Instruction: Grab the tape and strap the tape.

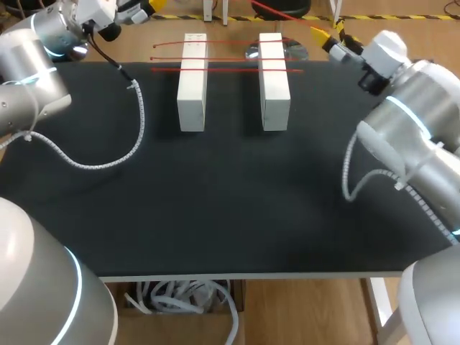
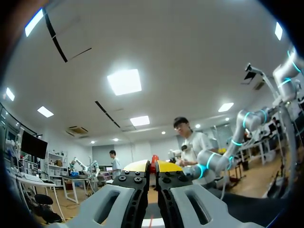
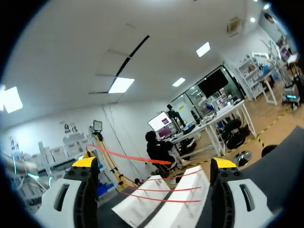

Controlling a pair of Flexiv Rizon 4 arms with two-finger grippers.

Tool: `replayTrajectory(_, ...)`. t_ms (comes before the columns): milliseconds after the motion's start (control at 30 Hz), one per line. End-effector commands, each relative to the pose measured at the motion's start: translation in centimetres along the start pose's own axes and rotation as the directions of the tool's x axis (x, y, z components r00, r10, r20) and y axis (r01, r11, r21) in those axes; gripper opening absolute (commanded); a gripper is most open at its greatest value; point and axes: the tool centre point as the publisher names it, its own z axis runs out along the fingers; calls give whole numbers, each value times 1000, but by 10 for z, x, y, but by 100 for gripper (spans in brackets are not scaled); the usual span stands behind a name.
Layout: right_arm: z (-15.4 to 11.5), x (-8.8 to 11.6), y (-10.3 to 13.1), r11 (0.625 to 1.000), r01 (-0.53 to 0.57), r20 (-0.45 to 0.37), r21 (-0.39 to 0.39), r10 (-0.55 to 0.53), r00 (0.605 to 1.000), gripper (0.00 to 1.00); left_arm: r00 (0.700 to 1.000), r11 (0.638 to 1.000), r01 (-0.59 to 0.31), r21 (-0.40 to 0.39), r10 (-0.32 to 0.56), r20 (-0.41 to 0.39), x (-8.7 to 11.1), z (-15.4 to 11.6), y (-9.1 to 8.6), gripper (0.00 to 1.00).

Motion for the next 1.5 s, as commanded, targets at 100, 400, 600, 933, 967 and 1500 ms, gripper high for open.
replayTrajectory(100,9,1,-3,992,-112,90,56,107,990,100,1000,1000,-1,-3,1,4,1,1,-1,0)
replayTrajectory(400,6,-2,-2,993,-104,75,48,100,992,100,1000,1000,-1,-3,1,4,1,1,-1,0)
replayTrajectory(600,14,6,-7,986,-158,65,57,154,986,100,1000,1000,-1,-3,1,4,1,1,-1,0)
replayTrajectory(933,33,31,-21,800,-572,50,-183,588,807,100,1000,1000,-1,-3,1,4,1,1,-1,0)
replayTrajectory(967,34,32,-20,783,-587,36,-206,606,795,100,1000,1000,-1,-3,1,4,1,1,-1,0)
replayTrajectory(1500,24,27,-31,491,-562,-17,-666,743,669,100,1000,1000,-1,-3,1,4,1,1,-1,0)
